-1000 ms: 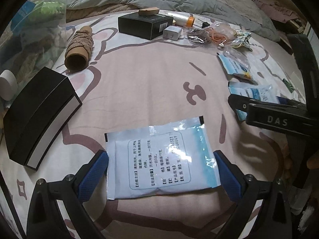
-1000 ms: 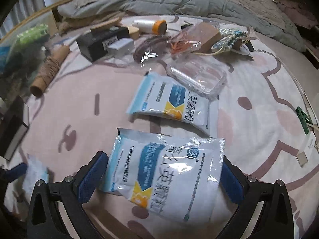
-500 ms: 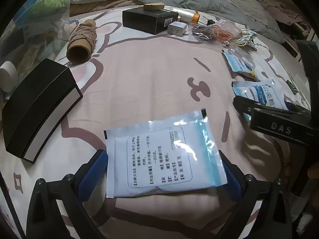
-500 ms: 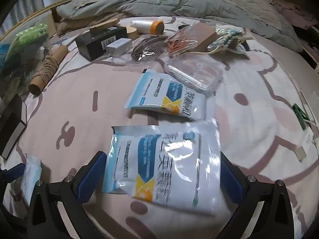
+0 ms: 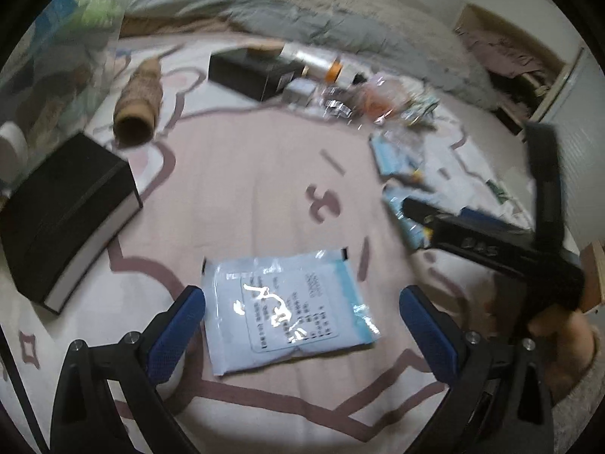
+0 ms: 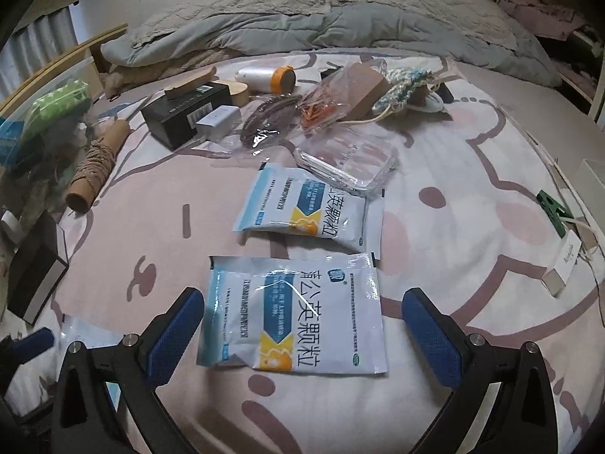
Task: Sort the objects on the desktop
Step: 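Close the left tool on the white sachet while the right tool grips the blue-printed sachet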
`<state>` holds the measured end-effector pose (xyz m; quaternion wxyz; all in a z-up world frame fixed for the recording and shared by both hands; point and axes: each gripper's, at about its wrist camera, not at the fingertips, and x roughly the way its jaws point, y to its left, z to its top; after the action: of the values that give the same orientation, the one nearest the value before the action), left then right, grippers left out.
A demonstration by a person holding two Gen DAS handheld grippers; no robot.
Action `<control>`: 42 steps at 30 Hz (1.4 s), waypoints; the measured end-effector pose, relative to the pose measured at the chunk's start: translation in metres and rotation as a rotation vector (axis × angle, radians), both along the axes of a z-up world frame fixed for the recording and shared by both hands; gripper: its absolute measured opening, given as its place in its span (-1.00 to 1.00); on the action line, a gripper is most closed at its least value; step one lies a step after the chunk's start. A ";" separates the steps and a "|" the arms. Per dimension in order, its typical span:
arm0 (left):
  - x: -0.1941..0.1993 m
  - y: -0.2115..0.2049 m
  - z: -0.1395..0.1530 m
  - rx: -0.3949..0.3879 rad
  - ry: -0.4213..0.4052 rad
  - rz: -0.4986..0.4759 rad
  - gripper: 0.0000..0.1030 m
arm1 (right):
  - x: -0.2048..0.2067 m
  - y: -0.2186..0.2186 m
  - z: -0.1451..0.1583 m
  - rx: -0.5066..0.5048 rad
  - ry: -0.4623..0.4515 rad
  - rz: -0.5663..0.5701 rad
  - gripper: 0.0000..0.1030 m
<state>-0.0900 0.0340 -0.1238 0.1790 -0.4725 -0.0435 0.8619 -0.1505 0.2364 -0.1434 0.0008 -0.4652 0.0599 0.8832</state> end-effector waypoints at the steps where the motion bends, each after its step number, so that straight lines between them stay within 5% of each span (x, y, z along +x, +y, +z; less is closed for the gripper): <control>1: 0.000 -0.001 0.003 0.003 0.013 0.001 1.00 | -0.001 0.001 -0.001 -0.011 -0.007 -0.002 1.00; 9: -0.007 -0.006 -0.005 -0.004 -0.037 0.046 1.00 | -0.007 0.003 -0.012 -0.079 -0.053 -0.012 1.00; 15: -0.010 -0.010 -0.020 0.015 -0.127 0.074 1.00 | -0.007 -0.005 -0.012 -0.060 -0.057 0.014 1.00; 21: -0.009 0.000 -0.021 0.024 -0.131 0.052 1.00 | -0.008 -0.009 -0.013 -0.044 -0.061 0.029 1.00; 31: -0.013 0.016 -0.030 -0.058 -0.108 0.055 1.00 | -0.008 -0.022 -0.020 0.061 -0.087 0.020 1.00; 37: -0.008 0.030 -0.038 -0.211 -0.077 0.032 1.00 | -0.006 -0.019 -0.022 0.055 -0.075 0.033 1.00; 42: -0.008 0.025 -0.038 -0.197 -0.087 0.068 1.00 | -0.007 -0.019 -0.024 0.053 -0.081 0.038 1.00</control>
<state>-0.0981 0.0594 -0.1623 0.1005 -0.5231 0.0175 0.8462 -0.1579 0.2173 -0.1669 -0.0014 -0.5016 0.0274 0.8647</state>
